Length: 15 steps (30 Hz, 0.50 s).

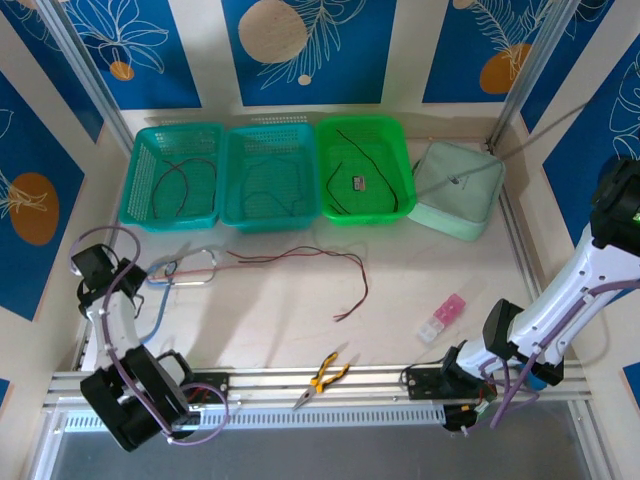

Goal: Untangle the cables

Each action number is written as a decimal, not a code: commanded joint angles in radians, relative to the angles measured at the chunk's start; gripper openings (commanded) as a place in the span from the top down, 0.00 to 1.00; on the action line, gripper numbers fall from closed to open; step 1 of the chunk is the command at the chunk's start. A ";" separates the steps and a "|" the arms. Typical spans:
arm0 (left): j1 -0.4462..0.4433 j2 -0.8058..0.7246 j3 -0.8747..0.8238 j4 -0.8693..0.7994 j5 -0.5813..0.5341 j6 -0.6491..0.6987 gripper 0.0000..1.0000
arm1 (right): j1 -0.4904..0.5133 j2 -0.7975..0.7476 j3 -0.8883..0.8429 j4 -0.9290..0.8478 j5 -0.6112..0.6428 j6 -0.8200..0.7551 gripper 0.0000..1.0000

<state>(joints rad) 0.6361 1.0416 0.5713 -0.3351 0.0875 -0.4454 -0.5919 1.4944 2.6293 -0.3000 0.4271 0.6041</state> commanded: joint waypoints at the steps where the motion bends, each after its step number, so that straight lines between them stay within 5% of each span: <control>1: 0.040 0.043 0.001 0.041 0.062 0.015 1.00 | -0.021 0.000 0.018 0.022 0.018 0.044 1.00; 15: -0.044 -0.133 0.143 -0.099 0.170 -0.005 1.00 | 0.023 -0.143 -0.296 -0.086 -0.190 0.189 1.00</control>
<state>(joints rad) 0.6159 0.9432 0.6651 -0.3836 0.2108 -0.4259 -0.5919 1.3861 2.3886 -0.3664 0.3031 0.7570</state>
